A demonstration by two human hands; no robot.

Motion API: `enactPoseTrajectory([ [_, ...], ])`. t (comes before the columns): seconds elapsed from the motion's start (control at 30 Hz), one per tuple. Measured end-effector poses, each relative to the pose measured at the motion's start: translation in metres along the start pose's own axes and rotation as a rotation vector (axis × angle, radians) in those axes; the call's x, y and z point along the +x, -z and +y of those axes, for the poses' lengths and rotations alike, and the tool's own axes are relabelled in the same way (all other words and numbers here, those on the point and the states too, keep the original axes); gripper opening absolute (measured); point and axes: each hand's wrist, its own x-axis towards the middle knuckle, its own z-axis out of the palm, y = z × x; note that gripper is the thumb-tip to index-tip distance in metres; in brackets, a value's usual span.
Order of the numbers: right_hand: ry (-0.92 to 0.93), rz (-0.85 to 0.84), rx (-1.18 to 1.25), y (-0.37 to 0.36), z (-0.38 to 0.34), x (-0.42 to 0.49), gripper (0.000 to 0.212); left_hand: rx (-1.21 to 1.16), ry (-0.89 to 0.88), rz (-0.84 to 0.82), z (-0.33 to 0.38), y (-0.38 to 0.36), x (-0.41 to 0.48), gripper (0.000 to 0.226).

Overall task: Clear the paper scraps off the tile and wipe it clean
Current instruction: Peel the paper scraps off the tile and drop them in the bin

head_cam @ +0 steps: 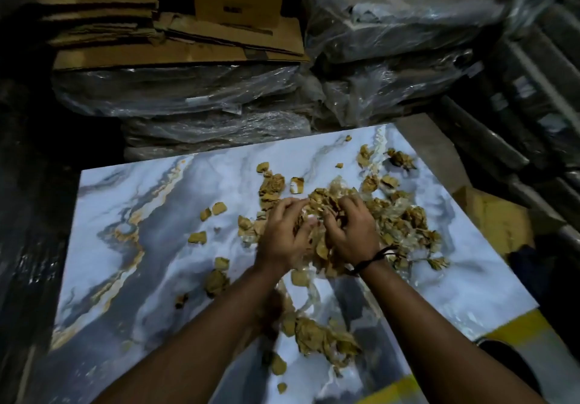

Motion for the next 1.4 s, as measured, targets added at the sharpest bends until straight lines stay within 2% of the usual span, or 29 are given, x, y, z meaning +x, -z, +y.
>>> enactPoseTrajectory([
  [0.13,-0.032,-0.160,-0.254,-0.012,0.037,-0.008,0.039,0.166,0.047,-0.198,-0.022,-0.041,-0.001,0.048],
  [0.27,-0.050,-0.306,-0.438,-0.018,0.049,-0.015,0.048,0.374,-0.020,-0.209,-0.037,-0.053,-0.004,0.052],
  [0.33,-0.068,-0.353,-0.417,-0.010,0.049,-0.011,0.055,0.432,-0.021,-0.175,-0.028,-0.048,0.003,0.051],
  [0.4,-0.063,-0.374,-0.369,0.006,0.049,-0.002,0.063,0.412,-0.005,-0.063,-0.018,-0.038,0.014,0.053],
  [0.5,-0.033,-0.313,-0.229,0.036,0.050,0.020,0.067,0.334,0.069,0.121,-0.021,-0.019,0.040,0.054],
  [0.57,-0.010,-0.251,-0.189,0.046,0.059,0.044,0.062,0.372,0.152,0.144,-0.035,-0.008,0.064,0.057],
  [0.67,0.027,-0.291,-0.346,0.035,0.083,0.090,0.061,0.533,0.279,0.006,-0.060,-0.001,0.103,0.064],
  [0.83,0.031,-0.672,-0.516,-0.024,0.108,0.127,0.079,0.655,0.417,-0.209,-0.096,-0.014,0.148,0.086],
  [0.9,0.058,-0.737,-0.496,-0.046,0.108,0.126,0.082,0.681,0.382,-0.245,-0.111,-0.021,0.153,0.079],
  [0.97,0.100,-0.763,-0.489,-0.059,0.107,0.123,0.076,0.664,0.241,-0.203,-0.122,-0.027,0.150,0.060],
  [1.03,0.114,-0.764,-0.465,-0.064,0.107,0.121,0.065,0.623,0.152,-0.124,-0.126,-0.032,0.142,0.043],
  [1.1,0.082,-0.768,-0.392,-0.063,0.108,0.120,0.058,0.563,0.145,-0.087,-0.120,-0.036,0.134,0.034],
  [1.17,0.034,-0.719,-0.301,-0.054,0.105,0.120,0.054,0.456,0.146,-0.052,-0.103,-0.037,0.127,0.031],
  [1.23,0.018,-0.595,-0.211,-0.038,0.102,0.117,0.052,0.310,0.098,-0.037,-0.075,-0.035,0.120,0.033],
  [1.33,0.038,-0.362,-0.087,0.002,0.096,0.100,0.056,0.125,0.009,-0.151,-0.028,-0.033,0.101,0.036],
  [1.4,0.054,-0.286,-0.064,0.030,0.096,0.075,0.055,0.124,-0.066,-0.272,-0.006,-0.034,0.086,0.039],
])
